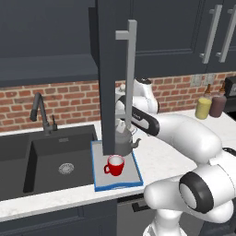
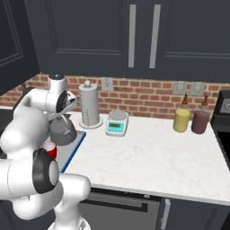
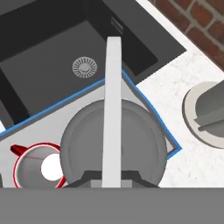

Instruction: Pick the kettle from the counter and place it on the tray. Then pick the mug from the cabinet and place it on the tray. Then close the cabinet doors.

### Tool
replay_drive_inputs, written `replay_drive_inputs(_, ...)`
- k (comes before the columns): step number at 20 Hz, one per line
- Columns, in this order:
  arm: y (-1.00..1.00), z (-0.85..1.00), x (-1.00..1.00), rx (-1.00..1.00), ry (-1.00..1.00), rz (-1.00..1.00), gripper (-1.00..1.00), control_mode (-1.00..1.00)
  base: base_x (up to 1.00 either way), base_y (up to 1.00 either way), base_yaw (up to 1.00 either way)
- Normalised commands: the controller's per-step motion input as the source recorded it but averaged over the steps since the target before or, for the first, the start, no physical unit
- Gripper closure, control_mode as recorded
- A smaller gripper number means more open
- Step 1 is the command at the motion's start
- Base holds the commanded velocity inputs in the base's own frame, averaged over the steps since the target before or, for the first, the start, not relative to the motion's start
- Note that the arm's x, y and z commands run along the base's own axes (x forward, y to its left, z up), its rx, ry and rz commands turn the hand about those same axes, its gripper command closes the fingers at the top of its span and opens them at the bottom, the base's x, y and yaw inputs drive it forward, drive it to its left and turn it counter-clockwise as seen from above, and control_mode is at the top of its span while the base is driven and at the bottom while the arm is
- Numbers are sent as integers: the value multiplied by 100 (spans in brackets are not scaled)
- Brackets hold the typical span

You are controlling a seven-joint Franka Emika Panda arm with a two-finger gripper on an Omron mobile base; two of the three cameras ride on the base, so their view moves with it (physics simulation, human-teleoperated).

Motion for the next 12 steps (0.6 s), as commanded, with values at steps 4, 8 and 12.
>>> replay_drive_inputs(4, 20, 0, 3, 0, 0, 1, 100, -100, 0, 0, 0)
replay_drive_inputs(8, 8, -1, 0, 0, 0, 1, 100, -100, 0, 0, 0)
replay_drive_inputs(12, 0, -9, 0, 0, 0, 0, 100, -100, 0, 0, 0)
